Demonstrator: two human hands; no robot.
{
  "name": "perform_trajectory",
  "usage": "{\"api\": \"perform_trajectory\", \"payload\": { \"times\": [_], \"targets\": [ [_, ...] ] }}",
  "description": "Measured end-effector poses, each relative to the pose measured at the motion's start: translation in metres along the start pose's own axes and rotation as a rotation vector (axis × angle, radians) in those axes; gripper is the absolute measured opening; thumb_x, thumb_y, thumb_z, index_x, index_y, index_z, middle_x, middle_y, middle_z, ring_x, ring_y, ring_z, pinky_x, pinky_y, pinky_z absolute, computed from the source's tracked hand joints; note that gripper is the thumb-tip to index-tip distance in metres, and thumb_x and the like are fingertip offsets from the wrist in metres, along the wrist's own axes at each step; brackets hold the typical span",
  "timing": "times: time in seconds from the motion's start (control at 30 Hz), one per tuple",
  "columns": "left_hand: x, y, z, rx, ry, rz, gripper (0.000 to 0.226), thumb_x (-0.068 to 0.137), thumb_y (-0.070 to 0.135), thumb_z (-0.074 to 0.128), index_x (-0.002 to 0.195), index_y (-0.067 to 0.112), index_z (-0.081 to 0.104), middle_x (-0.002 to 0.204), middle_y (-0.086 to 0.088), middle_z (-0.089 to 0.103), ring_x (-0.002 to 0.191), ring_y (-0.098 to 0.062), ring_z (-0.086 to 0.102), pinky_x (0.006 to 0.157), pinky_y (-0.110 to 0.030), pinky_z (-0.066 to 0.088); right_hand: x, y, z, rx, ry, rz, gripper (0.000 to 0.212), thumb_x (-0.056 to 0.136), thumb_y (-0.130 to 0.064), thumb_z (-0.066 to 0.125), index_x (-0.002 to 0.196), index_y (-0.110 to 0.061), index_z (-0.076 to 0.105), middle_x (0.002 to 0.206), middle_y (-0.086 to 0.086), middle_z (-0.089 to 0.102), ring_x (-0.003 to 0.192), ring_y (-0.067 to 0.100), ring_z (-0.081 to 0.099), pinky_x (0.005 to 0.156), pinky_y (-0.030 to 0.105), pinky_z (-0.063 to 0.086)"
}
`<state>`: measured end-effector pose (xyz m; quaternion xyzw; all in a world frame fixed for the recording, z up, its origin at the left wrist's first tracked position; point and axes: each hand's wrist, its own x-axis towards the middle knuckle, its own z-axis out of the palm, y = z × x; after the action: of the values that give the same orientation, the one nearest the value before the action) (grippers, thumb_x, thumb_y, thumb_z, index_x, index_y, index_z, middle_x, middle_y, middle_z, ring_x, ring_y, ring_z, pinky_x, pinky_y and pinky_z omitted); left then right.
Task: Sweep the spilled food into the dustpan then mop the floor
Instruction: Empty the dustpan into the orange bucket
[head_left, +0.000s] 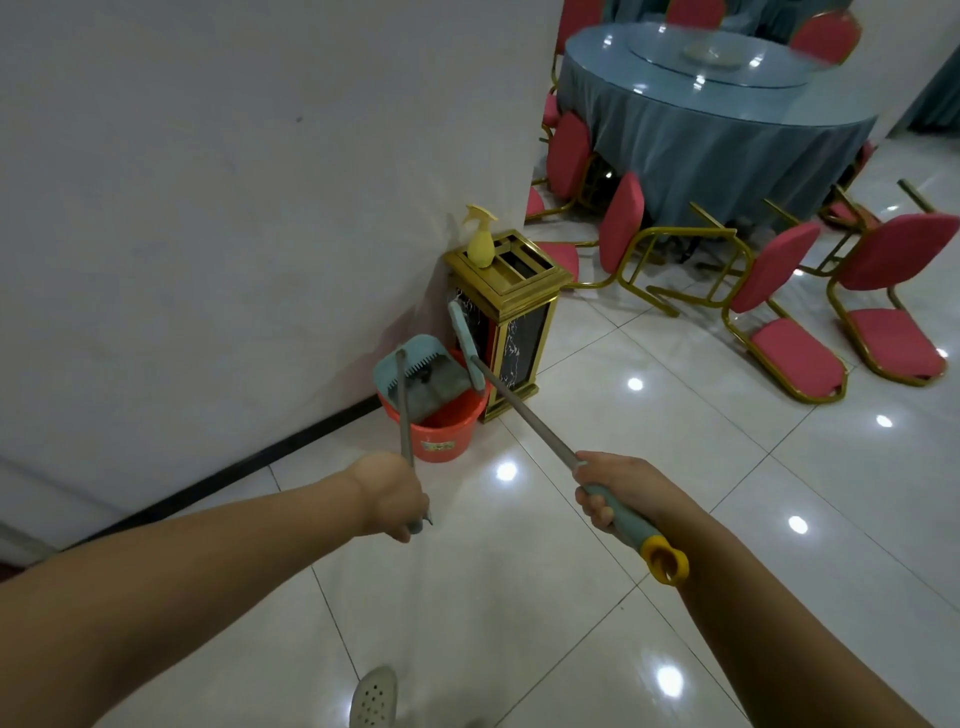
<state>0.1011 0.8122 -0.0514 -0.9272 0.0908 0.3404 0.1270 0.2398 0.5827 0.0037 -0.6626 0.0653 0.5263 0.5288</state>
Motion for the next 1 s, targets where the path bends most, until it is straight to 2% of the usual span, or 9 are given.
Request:
{"api": "perform_trajectory", "payload": {
  "times": [0.13, 0.3, 0.4, 0.5, 0.57, 0.63, 0.73, 0.9, 1.0],
  "targets": [
    [-0.005, 0.008, 0.000, -0.093, 0.066, -0.055, 0.037, 0.093, 0.035, 0.054, 0.126, 0.019, 0.055, 0.117, -0.005, 0.064, 0.109, -0.026, 0.060, 0.088, -0.037, 0.050, -0.003, -0.002, 0.000, -0.006, -0.007, -0.022, 0.011, 0.094, -0.007, 0.046, 0.100, -0.009, 0.055, 0.065, 0.009, 0.046, 0.036, 0.008, 0.044, 0.034, 0.016, 0.041],
    [-0.009, 0.012, 0.002, -0.167, 0.128, -0.100, 0.035, 0.093, 0.039, 0.053, 0.123, 0.022, 0.056, 0.116, 0.002, 0.066, 0.105, -0.022, 0.062, 0.085, -0.033, 0.049, -0.001, -0.004, 0.001, 0.002, 0.018, 0.003, 0.012, 0.093, -0.005, 0.047, 0.099, -0.012, 0.056, 0.064, 0.009, 0.047, 0.036, 0.008, 0.043, 0.033, 0.016, 0.041],
    [-0.016, 0.005, -0.010, -0.221, 0.258, -0.183, 0.037, 0.093, 0.048, 0.046, 0.121, 0.024, 0.053, 0.103, -0.001, 0.065, 0.088, -0.020, 0.061, 0.073, -0.032, 0.051, -0.001, -0.006, 0.002, -0.029, 0.034, 0.021, 0.009, 0.093, -0.005, 0.047, 0.093, -0.008, 0.055, 0.062, 0.009, 0.046, 0.038, 0.009, 0.042, 0.034, 0.016, 0.041],
    [-0.026, -0.001, -0.025, -0.289, 0.420, -0.308, 0.045, 0.093, 0.058, 0.037, 0.125, 0.029, 0.049, 0.098, 0.000, 0.066, 0.084, -0.019, 0.063, 0.066, -0.030, 0.050, -0.002, -0.008, 0.001, -0.055, 0.059, 0.027, 0.008, 0.093, -0.006, 0.048, 0.094, -0.008, 0.056, 0.062, 0.010, 0.047, 0.037, 0.010, 0.042, 0.034, 0.016, 0.041],
    [-0.035, -0.003, -0.040, -0.397, 0.501, -0.440, 0.047, 0.093, 0.060, 0.033, 0.123, 0.029, 0.049, 0.096, 0.000, 0.067, 0.084, -0.020, 0.065, 0.063, -0.032, 0.050, -0.005, -0.012, 0.001, -0.064, 0.062, 0.018, 0.008, 0.093, -0.006, 0.048, 0.094, -0.007, 0.057, 0.062, 0.010, 0.047, 0.036, 0.010, 0.041, 0.034, 0.016, 0.041],
    [-0.044, -0.004, -0.054, -0.536, 0.587, -0.583, 0.046, 0.093, 0.060, 0.033, 0.122, 0.030, 0.052, 0.097, 0.000, 0.068, 0.085, -0.020, 0.064, 0.056, -0.028, 0.041, -0.010, -0.017, 0.000, -0.083, 0.064, 0.003, 0.009, 0.093, -0.005, 0.049, 0.089, -0.008, 0.056, 0.062, 0.011, 0.047, 0.037, 0.010, 0.041, 0.035, 0.015, 0.040],
    [-0.062, -0.008, -0.071, -0.682, 0.736, -0.737, 0.046, 0.092, 0.061, 0.033, 0.110, 0.028, 0.059, 0.078, 0.003, 0.059, 0.074, -0.022, 0.058, 0.054, -0.028, 0.038, -0.022, -0.026, -0.004, -0.140, 0.058, -0.020, 0.007, 0.092, -0.005, 0.050, 0.092, -0.007, 0.057, 0.061, 0.010, 0.047, 0.037, 0.010, 0.041, 0.034, 0.015, 0.041],
    [-0.088, -0.008, -0.104, -1.137, 0.941, -0.772, 0.045, 0.093, 0.057, 0.039, 0.068, 0.022, 0.052, 0.062, 0.003, 0.053, 0.059, -0.018, 0.052, 0.053, -0.029, 0.037, -0.046, -0.045, -0.015, -0.200, 0.048, -0.027, 0.030, 0.091, -0.007, 0.051, 0.121, -0.001, 0.050, 0.065, 0.010, 0.050, 0.033, 0.009, 0.044, 0.032, 0.015, 0.041],
    [-0.095, -0.010, -0.120, -1.454, 1.101, -0.722, 0.047, 0.093, 0.053, 0.043, 0.068, 0.015, 0.054, 0.058, -0.002, 0.051, 0.049, -0.020, 0.046, 0.054, -0.032, 0.039, -0.066, -0.056, -0.016, -0.256, 0.062, -0.053, 0.036, 0.090, -0.004, 0.050, 0.126, 0.000, 0.047, 0.071, 0.012, 0.052, 0.032, 0.008, 0.044, 0.032, 0.015, 0.040]
  ]
}}
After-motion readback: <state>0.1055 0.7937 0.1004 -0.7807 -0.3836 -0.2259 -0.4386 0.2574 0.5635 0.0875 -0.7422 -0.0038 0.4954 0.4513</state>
